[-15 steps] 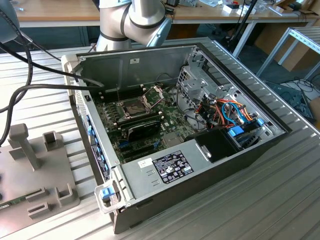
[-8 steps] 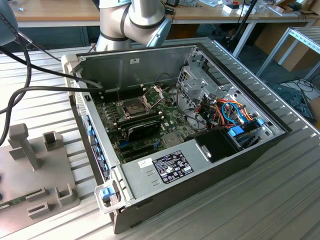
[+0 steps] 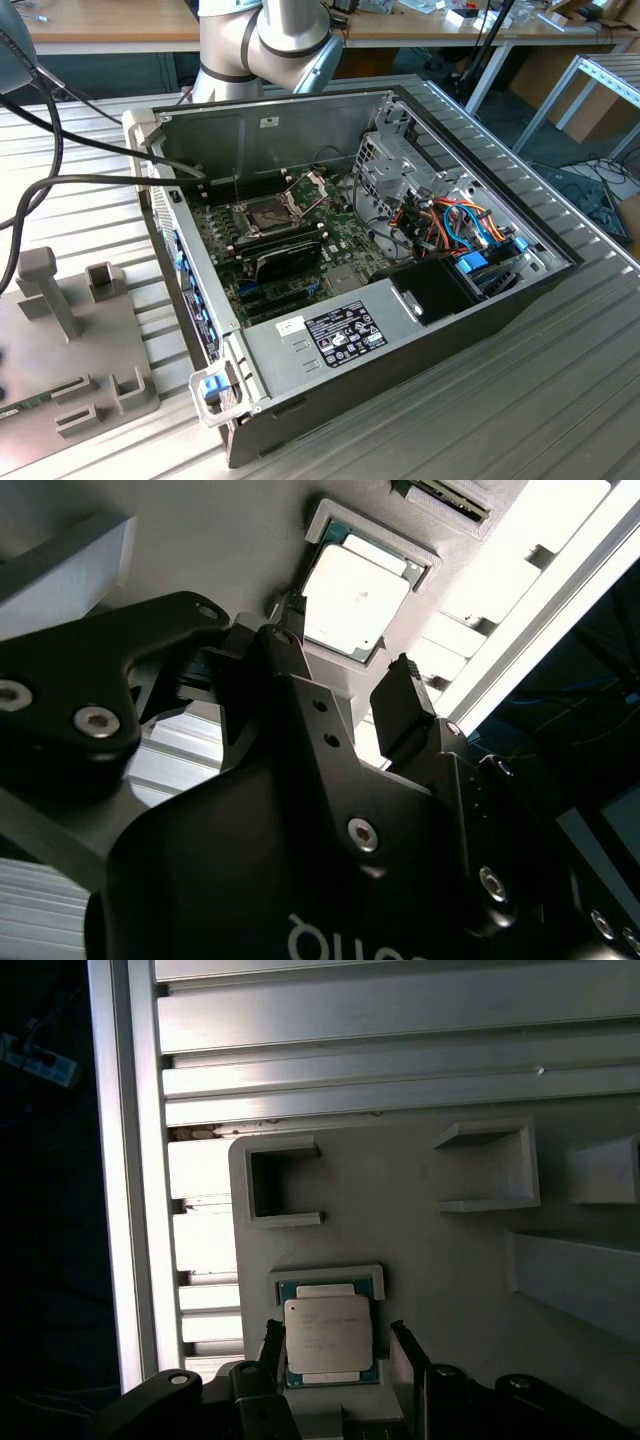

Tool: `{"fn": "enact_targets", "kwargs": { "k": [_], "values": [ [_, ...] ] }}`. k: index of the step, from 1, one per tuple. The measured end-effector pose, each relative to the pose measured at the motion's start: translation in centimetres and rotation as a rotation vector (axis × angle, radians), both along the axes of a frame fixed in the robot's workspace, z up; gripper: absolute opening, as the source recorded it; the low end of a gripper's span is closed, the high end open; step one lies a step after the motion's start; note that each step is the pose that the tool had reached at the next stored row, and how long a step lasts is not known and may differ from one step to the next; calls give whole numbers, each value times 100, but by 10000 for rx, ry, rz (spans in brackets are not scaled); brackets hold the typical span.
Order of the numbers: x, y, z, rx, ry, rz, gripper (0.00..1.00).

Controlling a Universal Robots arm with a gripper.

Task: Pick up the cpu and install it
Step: 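Pick up the cpu and move it towards the insertion slot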

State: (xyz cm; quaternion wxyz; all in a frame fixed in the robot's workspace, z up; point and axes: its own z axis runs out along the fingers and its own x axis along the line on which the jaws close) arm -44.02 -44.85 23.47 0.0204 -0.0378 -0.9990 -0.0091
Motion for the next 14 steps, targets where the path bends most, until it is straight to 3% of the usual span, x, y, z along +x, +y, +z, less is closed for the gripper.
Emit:
{"fn": "enact_targets", "kwargs": {
  "k": [6,14],
  "values": [
    [0,0,-19,0,0,0,54],
    [0,0,-100,1,-1,0,54]
  ]
}}
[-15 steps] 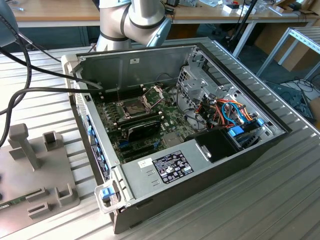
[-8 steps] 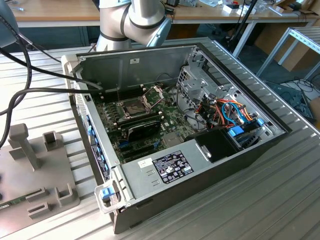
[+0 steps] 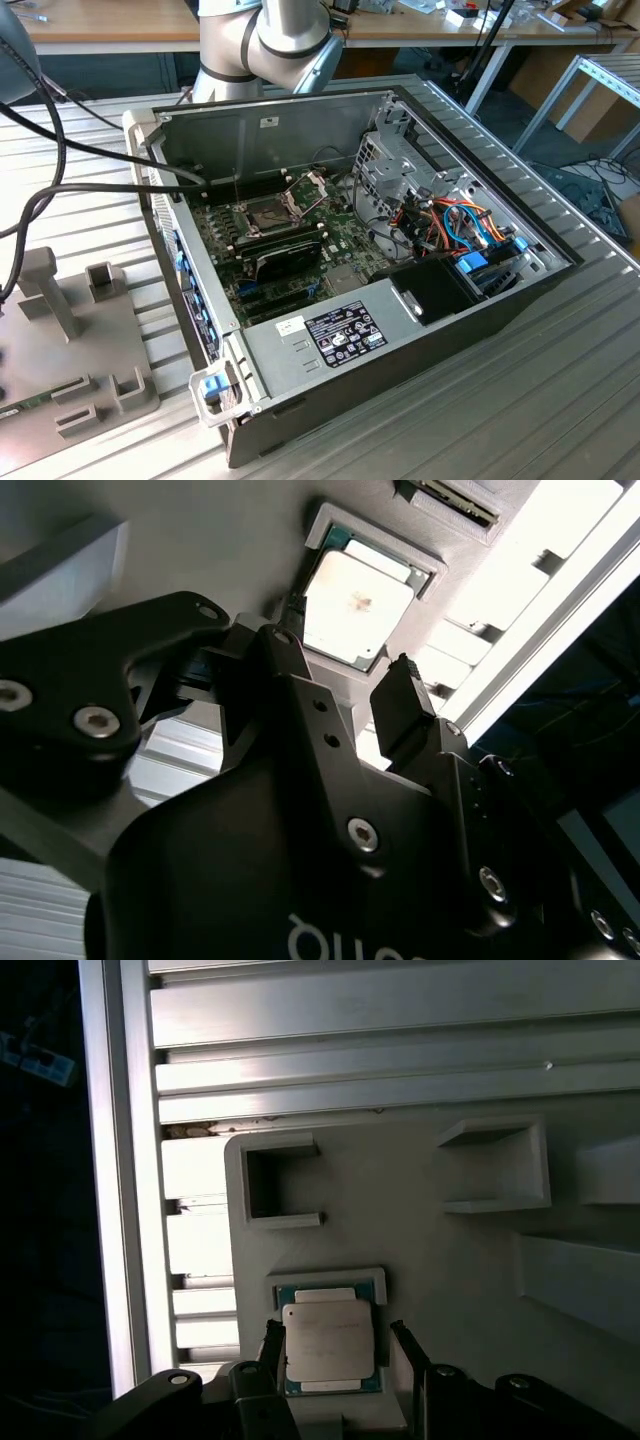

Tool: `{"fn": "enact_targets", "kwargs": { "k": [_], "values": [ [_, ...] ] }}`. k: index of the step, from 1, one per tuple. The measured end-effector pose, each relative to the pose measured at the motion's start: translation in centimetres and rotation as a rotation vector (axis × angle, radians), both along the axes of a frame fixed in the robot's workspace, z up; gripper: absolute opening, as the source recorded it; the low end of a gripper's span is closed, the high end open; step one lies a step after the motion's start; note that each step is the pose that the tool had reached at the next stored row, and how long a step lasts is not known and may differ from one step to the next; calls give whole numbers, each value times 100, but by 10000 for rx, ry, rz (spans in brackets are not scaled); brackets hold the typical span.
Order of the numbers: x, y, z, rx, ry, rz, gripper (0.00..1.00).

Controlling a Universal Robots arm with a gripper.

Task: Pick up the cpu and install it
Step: 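Pick up the cpu and move it towards the insertion slot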

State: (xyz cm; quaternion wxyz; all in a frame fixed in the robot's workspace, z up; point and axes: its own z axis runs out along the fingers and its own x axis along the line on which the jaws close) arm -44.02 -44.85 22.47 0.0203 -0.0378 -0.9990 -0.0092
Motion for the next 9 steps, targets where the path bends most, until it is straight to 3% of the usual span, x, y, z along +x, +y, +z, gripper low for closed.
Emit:
{"fn": "enact_targets", "kwargs": {
  "k": [9],
  "values": [
    [-7,0,-93,1,-1,-3,54]
  ]
}}
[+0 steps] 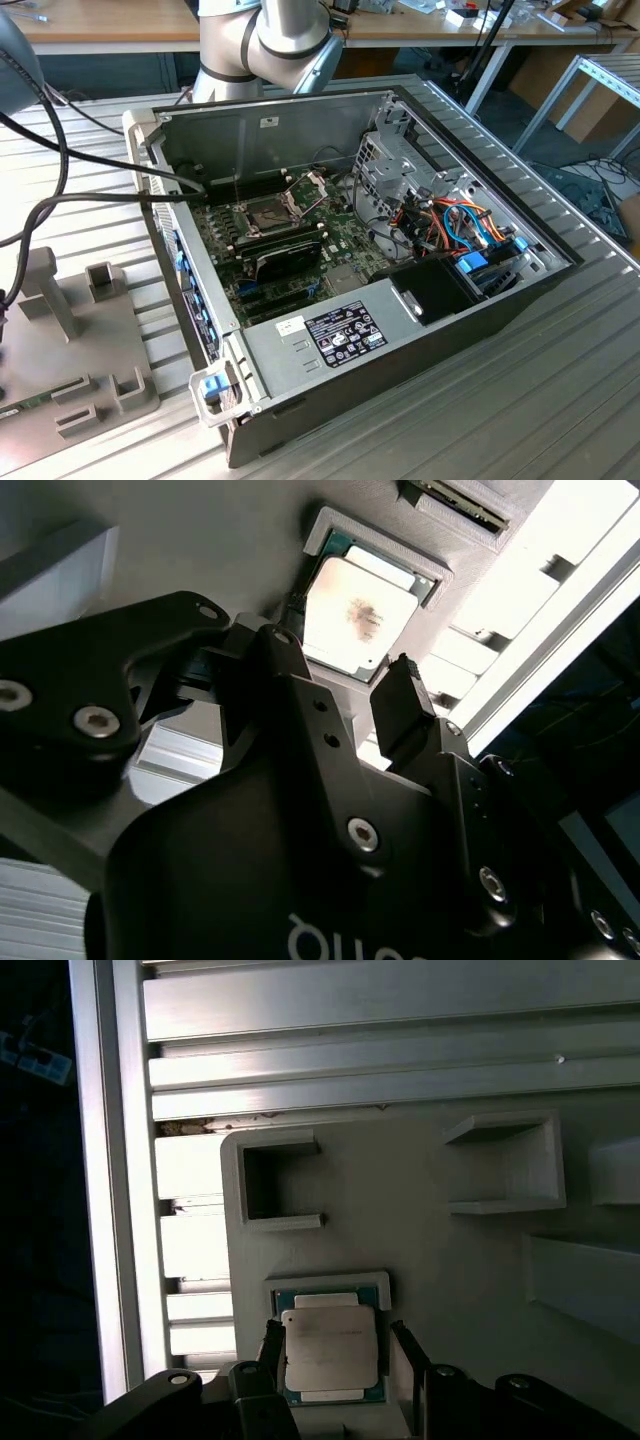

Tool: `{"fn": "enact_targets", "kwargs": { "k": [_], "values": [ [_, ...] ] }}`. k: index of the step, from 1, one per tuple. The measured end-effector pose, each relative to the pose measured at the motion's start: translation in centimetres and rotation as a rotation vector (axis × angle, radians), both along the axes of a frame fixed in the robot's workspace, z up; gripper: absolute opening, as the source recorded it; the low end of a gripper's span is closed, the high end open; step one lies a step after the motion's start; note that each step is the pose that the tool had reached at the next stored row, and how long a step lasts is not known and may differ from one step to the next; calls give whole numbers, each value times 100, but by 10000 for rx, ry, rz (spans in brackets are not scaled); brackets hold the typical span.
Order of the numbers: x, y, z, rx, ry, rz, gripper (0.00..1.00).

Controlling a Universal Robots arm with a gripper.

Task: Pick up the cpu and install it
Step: 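Pick up the cpu and move it towards the insertion slot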

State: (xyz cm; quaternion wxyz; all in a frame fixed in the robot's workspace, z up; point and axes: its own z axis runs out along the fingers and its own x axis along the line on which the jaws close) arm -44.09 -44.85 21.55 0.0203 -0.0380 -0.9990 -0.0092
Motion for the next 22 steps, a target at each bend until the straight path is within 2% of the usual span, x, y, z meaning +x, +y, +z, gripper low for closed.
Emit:
{"fn": "enact_targets", "kwargs": {
  "k": [6,16,22],
  "values": [
    [-11,1,-35,0,1,-191,54],
    [-22,-9,-82,-1,2,-192,54],
    [-22,-10,-86,-1,2,-192,54]
  ]
}}
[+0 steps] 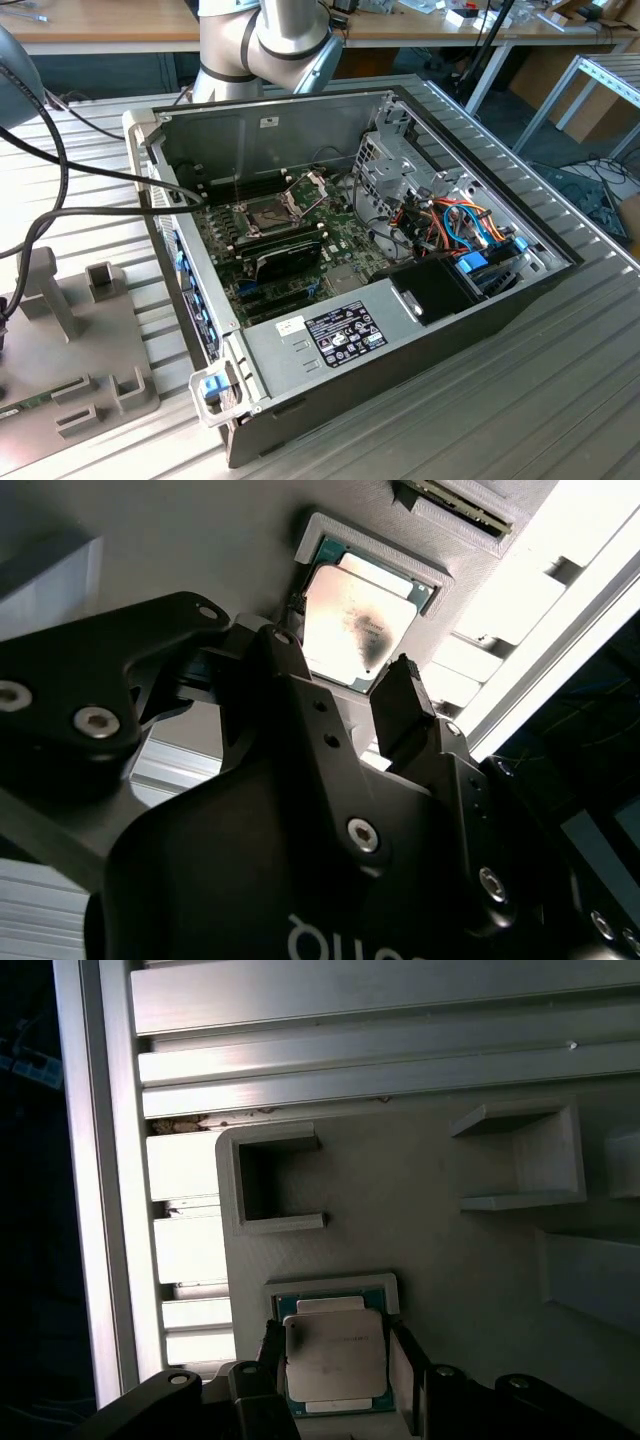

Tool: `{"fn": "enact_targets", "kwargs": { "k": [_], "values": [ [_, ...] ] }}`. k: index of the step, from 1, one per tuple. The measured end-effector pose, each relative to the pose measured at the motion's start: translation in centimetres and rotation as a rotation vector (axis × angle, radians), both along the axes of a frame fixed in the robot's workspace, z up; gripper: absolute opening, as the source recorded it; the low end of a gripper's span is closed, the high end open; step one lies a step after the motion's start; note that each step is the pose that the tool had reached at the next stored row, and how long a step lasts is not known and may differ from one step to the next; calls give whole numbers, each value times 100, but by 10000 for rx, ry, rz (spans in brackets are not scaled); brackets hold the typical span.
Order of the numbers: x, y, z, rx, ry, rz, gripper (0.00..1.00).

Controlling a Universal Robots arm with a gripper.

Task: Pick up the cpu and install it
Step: 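Pick up the cpu and move it towards the insertion slot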

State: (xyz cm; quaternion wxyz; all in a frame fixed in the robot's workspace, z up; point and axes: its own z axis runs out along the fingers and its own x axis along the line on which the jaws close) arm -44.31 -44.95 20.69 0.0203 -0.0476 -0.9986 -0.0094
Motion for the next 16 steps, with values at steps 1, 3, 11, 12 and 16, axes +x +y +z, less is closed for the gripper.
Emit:
{"fn": "enact_targets", "kwargs": {
  "k": [1,3,11,12,16],
  "values": [
    [0,0,0,0,0,0,54],
    [0,0,0,0,0,0,54],
    [0,-11,-30,0,0,0,54],
    [0,-11,-37,-318,3,0,62],
    [10,-11,-61,-355,6,2,62]
  ]
}}
